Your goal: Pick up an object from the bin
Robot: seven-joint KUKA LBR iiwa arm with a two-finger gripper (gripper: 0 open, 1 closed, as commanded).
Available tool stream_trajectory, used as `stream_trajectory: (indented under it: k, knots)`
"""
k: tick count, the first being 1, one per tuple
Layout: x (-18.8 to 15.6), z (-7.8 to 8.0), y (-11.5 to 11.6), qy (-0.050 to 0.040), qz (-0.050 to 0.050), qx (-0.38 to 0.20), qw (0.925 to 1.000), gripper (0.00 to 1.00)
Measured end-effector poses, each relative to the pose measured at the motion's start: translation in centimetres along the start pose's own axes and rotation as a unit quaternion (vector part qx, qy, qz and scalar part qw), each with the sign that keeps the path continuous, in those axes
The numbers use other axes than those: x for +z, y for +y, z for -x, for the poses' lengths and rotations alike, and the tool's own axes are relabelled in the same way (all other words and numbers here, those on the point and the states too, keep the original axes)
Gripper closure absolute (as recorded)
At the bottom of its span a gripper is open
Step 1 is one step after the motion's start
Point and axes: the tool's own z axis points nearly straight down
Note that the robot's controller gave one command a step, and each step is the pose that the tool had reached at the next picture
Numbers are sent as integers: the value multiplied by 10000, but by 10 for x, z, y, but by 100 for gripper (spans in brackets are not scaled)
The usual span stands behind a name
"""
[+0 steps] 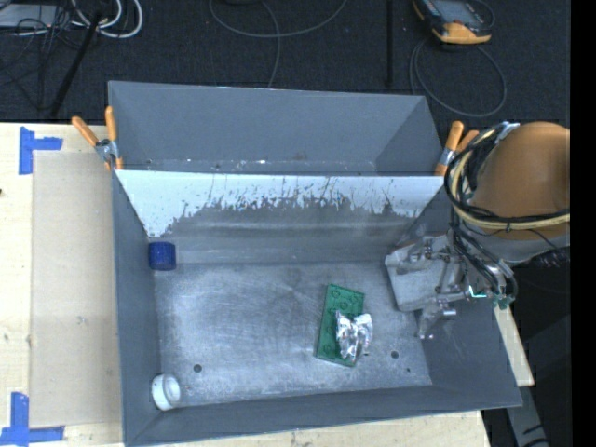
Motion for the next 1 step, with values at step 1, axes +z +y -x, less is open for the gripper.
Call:
stream_trajectory:
  k: [1]
  knots:
    - [105,-27,6,6,4,-1148,9934,0]
